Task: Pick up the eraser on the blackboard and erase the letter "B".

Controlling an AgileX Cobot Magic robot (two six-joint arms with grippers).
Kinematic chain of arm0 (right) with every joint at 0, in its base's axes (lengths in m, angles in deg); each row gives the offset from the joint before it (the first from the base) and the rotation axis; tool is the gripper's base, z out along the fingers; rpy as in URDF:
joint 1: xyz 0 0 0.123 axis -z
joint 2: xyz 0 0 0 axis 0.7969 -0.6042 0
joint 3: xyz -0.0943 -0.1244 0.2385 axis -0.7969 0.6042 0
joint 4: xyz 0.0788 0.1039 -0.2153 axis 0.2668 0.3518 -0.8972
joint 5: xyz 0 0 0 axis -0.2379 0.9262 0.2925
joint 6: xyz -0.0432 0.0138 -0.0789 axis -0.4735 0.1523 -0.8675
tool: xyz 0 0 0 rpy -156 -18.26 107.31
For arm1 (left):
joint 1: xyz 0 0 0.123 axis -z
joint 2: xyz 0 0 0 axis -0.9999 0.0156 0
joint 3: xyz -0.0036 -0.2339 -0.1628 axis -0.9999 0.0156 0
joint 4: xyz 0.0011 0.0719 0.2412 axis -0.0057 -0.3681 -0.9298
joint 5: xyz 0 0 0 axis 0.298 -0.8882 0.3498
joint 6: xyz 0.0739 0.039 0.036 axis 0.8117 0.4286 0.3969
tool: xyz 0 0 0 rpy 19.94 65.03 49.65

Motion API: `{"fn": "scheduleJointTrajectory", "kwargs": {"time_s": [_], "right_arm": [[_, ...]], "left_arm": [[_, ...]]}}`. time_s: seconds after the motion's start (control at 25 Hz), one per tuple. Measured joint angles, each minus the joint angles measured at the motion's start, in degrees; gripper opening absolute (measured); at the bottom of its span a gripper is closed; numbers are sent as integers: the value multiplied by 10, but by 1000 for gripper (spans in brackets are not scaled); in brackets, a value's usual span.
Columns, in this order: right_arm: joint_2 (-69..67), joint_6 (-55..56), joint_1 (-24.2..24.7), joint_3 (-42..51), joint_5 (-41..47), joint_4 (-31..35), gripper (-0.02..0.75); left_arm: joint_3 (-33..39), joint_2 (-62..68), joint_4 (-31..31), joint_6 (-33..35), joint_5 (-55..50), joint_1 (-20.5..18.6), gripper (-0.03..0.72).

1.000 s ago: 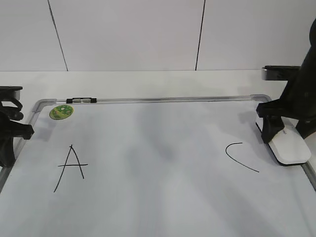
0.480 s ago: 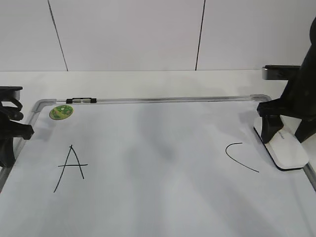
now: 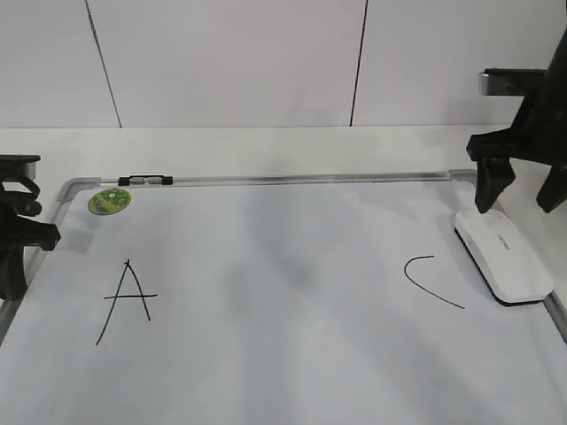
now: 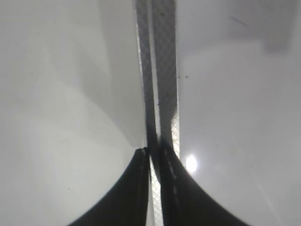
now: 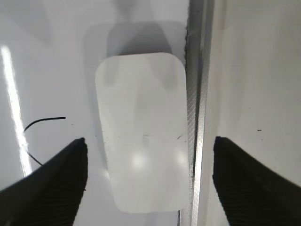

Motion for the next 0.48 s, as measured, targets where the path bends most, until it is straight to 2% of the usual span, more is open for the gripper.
{"fn": "scheduleJointTrajectory", "kwargs": {"time_s": [0.24, 0.48], "right_arm": [[8, 7, 0, -1, 4, 14, 615], [77, 8, 0, -1, 7, 25, 600]], "left_arm": [[0, 0, 0, 6, 0, 0, 67], [0, 0, 0, 11, -11, 0, 221]]}}
